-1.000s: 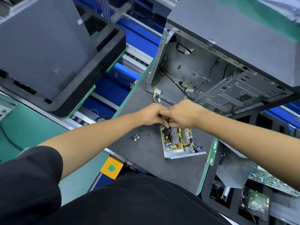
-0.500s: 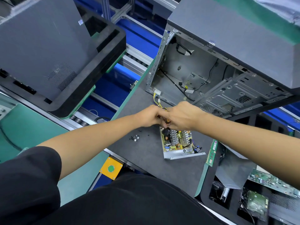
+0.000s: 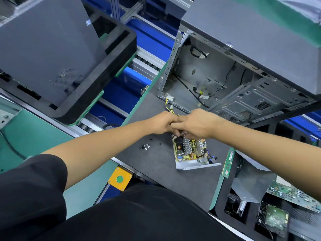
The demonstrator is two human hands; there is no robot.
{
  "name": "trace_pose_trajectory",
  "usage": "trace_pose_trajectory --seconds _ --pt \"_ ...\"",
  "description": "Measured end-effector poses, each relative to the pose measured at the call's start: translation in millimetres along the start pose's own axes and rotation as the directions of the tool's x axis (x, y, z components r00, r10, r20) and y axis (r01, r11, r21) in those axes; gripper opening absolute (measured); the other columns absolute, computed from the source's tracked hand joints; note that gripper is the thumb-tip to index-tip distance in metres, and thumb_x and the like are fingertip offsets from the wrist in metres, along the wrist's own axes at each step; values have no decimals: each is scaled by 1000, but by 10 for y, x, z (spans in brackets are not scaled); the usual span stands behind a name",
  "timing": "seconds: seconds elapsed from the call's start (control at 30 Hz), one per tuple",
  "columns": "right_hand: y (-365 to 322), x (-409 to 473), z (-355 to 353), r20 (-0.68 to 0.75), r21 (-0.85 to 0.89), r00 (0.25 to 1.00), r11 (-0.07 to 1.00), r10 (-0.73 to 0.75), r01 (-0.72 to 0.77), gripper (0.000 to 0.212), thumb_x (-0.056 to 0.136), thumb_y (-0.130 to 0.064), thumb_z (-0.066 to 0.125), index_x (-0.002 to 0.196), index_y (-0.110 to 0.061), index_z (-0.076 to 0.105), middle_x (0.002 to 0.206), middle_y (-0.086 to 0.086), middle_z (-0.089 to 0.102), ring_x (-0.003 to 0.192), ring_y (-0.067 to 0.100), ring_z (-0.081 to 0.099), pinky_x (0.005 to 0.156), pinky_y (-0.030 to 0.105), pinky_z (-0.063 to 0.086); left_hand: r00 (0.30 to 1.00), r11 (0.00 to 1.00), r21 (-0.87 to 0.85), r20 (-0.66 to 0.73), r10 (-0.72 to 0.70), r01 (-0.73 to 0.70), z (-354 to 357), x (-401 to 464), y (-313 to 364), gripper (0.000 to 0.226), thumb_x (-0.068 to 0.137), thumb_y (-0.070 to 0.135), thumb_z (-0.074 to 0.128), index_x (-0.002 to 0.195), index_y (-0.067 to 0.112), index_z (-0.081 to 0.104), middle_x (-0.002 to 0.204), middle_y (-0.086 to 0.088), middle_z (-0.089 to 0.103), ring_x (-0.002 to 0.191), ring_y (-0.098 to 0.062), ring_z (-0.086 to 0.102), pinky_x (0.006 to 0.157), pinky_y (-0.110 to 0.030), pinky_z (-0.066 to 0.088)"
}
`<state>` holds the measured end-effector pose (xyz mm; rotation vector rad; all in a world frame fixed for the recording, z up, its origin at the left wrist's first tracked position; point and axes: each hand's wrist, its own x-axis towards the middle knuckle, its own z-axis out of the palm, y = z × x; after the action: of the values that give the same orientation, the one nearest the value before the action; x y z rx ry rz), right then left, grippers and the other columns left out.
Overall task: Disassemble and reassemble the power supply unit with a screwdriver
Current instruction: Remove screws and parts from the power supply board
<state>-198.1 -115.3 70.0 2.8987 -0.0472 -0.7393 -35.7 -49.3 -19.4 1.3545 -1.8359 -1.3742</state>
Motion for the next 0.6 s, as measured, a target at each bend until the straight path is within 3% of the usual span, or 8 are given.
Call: trace_pose_trajectory --seconds 0.03,0.1,0.17,0.27,0.33,0.43,0.5,0.6 --pt "37 -7 -11 29 -51 996 995 -85 87 28 103 -35 37 130 -31 42 115 0 63 73 30 63 65 39 50 1000 999 45 25 17 -18 -14 8 0 32 86 7 76 92 37 67 86 -1 77 82 -6 71 83 -28 55" --pt "67 -9 -10 51 -86 993 990 -110 114 25 107 -35 32 129 -31 43 114 0 64 74 29 63 70 38 49 999 994 106 44 20 -25 -47 14 5 17 86 12 78 92 25 69 87 1 75 83 -11 70 83 -36 55" --pt "18 11 -4 13 -29 1000 999 17 -16 23 105 -41 38 121 -27 47 103 2 67 76 29 65 62 36 45 1000 996 88 25 -9 6 -68 21 -15 26 78 21 87 96 16 70 87 5 73 81 -5 66 79 -31 53" --pt "-155 74 43 64 29 943 944 326 -328 37 98 -50 47 121 -21 55 94 7 70 82 32 70 56 33 35 998 997 83 -59 1 4 -7 16 -1 36 63 29 96 79 41 66 77 17 71 73 2 64 68 -18 47" --pt "-202 79 47 54 50 920 919 389 -391 44 97 -52 44 121 -17 53 95 7 71 80 32 71 53 33 35 997 999 47 -73 -15 19 40 26 -31 38 68 17 92 73 42 64 67 19 67 66 6 60 66 -22 46" --pt "-85 40 18 -119 -43 990 995 81 -86 35 94 -38 26 116 -20 47 96 3 65 65 31 64 53 33 36 1000 1000 20 12 -22 22 -22 3 -56 21 78 4 81 82 22 71 79 -1 74 79 -17 68 77 -34 52" --pt "2 31 -10 -44 -110 992 988 -118 112 25 103 -29 24 118 -27 44 100 2 63 63 30 56 63 34 35 998 997 73 64 28 -33 -79 -25 -5 21 82 5 78 86 24 69 87 -9 72 87 -28 67 81 -39 54" --pt "-27 72 -7 -15 -55 1000 998 -23 23 21 106 -39 31 121 -29 43 98 1 67 74 30 64 65 34 40 998 1000 12 69 -12 11 -137 -88 -60 23 84 8 80 102 19 70 98 -5 74 94 -22 69 87 -37 55"
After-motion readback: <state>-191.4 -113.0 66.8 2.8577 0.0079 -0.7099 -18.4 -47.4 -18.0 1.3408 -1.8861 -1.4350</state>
